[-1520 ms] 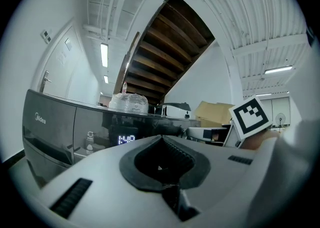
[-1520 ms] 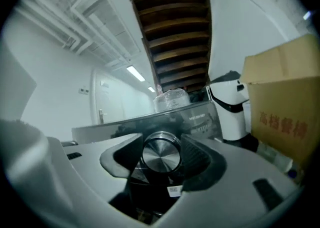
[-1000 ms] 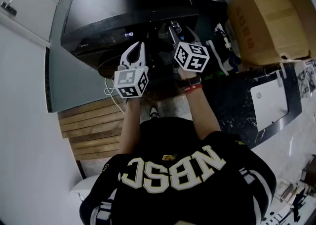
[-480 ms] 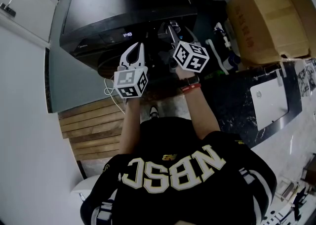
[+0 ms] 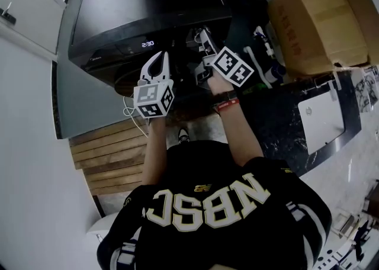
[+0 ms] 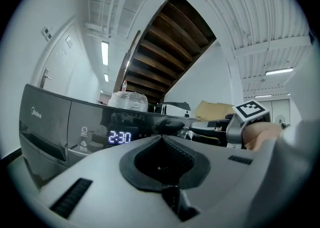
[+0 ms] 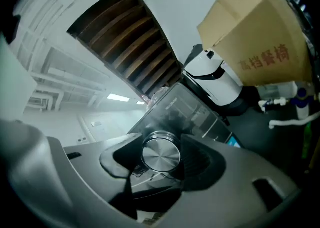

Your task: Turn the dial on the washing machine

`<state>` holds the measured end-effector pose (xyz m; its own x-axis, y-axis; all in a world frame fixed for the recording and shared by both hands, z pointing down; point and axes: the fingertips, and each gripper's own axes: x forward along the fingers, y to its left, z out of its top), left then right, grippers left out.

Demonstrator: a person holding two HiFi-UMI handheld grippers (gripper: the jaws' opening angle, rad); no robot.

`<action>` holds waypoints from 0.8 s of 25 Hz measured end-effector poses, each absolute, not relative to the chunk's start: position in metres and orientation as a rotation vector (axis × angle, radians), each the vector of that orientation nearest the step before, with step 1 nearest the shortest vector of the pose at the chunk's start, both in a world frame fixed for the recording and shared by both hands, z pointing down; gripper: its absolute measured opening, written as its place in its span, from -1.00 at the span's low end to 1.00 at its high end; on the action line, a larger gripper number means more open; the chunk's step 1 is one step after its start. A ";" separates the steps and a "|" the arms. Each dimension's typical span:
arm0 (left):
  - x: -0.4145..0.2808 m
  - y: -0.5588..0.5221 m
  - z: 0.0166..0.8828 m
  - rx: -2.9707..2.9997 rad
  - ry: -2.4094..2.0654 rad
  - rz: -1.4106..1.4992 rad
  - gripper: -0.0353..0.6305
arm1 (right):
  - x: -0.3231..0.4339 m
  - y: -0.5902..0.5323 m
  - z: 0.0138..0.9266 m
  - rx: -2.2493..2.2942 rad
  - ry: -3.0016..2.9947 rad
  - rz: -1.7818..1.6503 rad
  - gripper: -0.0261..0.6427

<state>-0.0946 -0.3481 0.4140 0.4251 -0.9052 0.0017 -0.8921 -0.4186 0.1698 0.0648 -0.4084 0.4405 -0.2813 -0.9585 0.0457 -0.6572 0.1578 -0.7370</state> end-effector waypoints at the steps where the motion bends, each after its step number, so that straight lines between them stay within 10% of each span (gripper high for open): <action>1: -0.093 -0.349 0.414 2.529 -1.602 -0.135 -0.85 | 0.064 -0.409 0.440 -1.544 2.021 -0.908 -0.20; 20: -0.090 -0.348 0.416 2.531 -1.588 -0.135 -0.85 | 0.071 -0.409 0.449 -1.365 1.765 -1.099 -0.20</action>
<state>-0.0900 -0.3478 0.4157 0.4352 -0.9003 0.0040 -0.8868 -0.4279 0.1747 0.0714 -0.4091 0.4491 -0.2532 -0.9674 0.0034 -0.4297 0.1093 -0.8963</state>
